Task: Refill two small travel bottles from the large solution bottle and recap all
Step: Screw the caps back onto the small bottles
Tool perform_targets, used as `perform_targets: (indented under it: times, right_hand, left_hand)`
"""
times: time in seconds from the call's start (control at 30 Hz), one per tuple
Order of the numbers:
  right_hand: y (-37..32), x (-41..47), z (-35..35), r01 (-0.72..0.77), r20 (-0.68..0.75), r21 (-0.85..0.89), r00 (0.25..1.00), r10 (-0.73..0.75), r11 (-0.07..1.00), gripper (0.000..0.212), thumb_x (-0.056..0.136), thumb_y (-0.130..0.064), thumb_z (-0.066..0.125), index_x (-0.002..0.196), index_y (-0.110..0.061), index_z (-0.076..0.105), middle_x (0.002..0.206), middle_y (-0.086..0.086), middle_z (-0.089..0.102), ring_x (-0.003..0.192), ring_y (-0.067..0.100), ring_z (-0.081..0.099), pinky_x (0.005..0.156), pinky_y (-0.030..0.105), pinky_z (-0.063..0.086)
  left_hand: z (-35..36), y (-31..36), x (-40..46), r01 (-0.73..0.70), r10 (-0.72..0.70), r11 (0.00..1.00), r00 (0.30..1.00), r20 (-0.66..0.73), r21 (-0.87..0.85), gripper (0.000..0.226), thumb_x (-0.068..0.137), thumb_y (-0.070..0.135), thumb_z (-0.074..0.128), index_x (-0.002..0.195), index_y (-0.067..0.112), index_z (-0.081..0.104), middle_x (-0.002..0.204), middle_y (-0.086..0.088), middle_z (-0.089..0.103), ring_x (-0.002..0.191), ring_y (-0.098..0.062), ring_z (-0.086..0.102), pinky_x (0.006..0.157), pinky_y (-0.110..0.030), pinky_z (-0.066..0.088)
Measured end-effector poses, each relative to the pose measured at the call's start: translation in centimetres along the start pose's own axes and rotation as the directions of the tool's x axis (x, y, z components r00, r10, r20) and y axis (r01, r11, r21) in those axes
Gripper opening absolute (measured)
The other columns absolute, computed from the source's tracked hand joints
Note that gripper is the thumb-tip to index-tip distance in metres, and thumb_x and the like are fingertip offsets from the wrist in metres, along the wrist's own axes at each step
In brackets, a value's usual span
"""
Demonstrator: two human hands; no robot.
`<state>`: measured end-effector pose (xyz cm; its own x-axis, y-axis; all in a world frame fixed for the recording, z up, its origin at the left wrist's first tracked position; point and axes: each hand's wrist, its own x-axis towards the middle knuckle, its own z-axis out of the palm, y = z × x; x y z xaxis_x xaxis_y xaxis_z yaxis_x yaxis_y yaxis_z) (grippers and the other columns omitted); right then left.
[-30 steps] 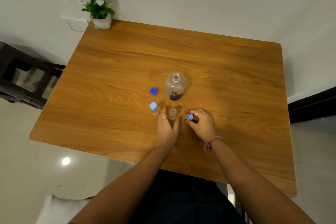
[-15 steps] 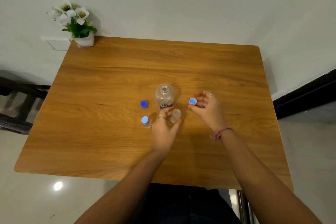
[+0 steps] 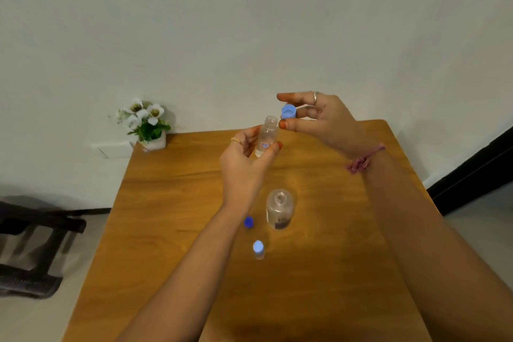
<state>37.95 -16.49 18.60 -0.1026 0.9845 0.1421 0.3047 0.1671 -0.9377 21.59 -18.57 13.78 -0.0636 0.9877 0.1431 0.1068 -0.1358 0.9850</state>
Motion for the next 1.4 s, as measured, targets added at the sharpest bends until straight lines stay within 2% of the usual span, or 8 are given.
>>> perform_targets:
  times: [0.33,0.63,0.83,0.97,1.13,1.27,1.33,1.4]
  right_hand:
    - [-9.1,5.4,1.3,0.116,0.091,-0.223,0.991,-0.097,0.968,0.033,0.072,-0.014,0.078,0.102,-0.017,0.065,0.097,-0.004,0.07,0.085,0.006,0.068,0.079,0.017,0.053]
    - [-14.3,7.8,3.0,0.315,0.277,-0.479,0.94,-0.199,0.82,0.037,0.082,-0.014,0.07,0.117,-0.022,0.062,0.109,-0.009,0.065,0.1,0.006,0.062,0.085,0.012,0.048]
    - [-17.1,9.5,3.6,0.382,0.325,-0.631,0.921,-0.216,0.675,0.035,0.078,-0.024,0.073,0.112,-0.024,0.066,0.101,-0.01,0.066,0.091,0.006,0.064,0.073,0.0,0.043]
    - [-18.2,10.1,4.1,0.388,0.333,-0.678,0.919,-0.209,0.624,0.034,0.075,-0.032,0.075,0.107,-0.025,0.069,0.093,-0.011,0.065,0.078,-0.004,0.058,0.067,0.0,0.042]
    - [-19.2,10.2,5.1,0.339,0.304,-0.764,0.94,-0.158,0.549,0.032,0.073,-0.044,0.073,0.093,-0.019,0.074,0.085,-0.004,0.07,0.076,0.007,0.061,0.068,0.02,0.047]
    - [-19.2,10.3,6.2,0.286,0.278,-0.831,0.956,-0.089,0.477,0.042,0.073,-0.061,0.061,0.065,-0.021,0.067,0.066,-0.004,0.064,0.059,0.009,0.055,0.053,0.017,0.037]
    - [-19.0,10.1,6.0,0.273,0.297,-0.834,0.954,-0.027,0.479,0.048,0.078,-0.066,0.045,0.074,-0.025,0.068,0.076,-0.004,0.065,0.067,0.009,0.059,0.058,0.018,0.039]
    - [-18.9,9.4,5.0,0.241,0.333,-0.725,0.943,0.022,0.645,0.056,0.082,-0.064,0.037,0.109,-0.024,0.066,0.104,-0.004,0.066,0.089,0.007,0.063,0.072,0.02,0.049]
  left_hand:
    - [-5.1,4.3,5.7,-0.078,0.078,0.997,0.996,-0.045,-0.012,0.039,0.075,0.023,0.08,0.111,0.018,0.065,0.105,0.004,0.071,0.093,-0.001,0.066,0.082,-0.015,0.052]
    - [-7.5,5.8,7.5,-0.133,0.133,0.991,0.99,-0.038,-0.003,0.041,0.075,0.025,0.08,0.113,0.015,0.067,0.103,0.002,0.072,0.095,-0.01,0.067,0.083,-0.019,0.051]
    - [-8.4,7.1,8.3,-0.138,0.136,0.99,0.99,-0.048,-0.033,0.037,0.075,0.025,0.08,0.109,0.018,0.068,0.1,0.003,0.073,0.096,-0.011,0.067,0.083,-0.028,0.055]
    - [-8.9,7.6,8.5,-0.151,0.15,0.988,0.987,-0.051,-0.024,0.037,0.075,0.024,0.08,0.11,0.017,0.068,0.1,0.002,0.073,0.095,-0.01,0.066,0.079,-0.02,0.053]
    - [-9.3,7.6,8.4,-0.172,0.172,0.985,0.984,-0.036,0.006,0.039,0.075,0.026,0.08,0.111,0.015,0.068,0.1,0.003,0.072,0.094,-0.005,0.065,0.077,-0.012,0.05]
    - [-9.3,7.5,8.1,-0.146,0.146,0.989,0.989,-0.034,-0.015,0.037,0.075,0.027,0.08,0.109,0.017,0.068,0.101,0.004,0.072,0.099,-0.009,0.065,0.084,-0.021,0.053]
    - [-9.4,7.6,8.1,-0.141,0.14,0.989,0.99,-0.035,-0.038,0.036,0.075,0.026,0.08,0.108,0.018,0.068,0.1,0.004,0.072,0.099,-0.009,0.066,0.086,-0.024,0.053]
    - [-9.5,7.8,8.1,-0.147,0.145,0.988,0.989,-0.041,-0.054,0.037,0.075,0.025,0.08,0.109,0.019,0.068,0.1,0.005,0.072,0.098,-0.008,0.065,0.084,-0.021,0.052]
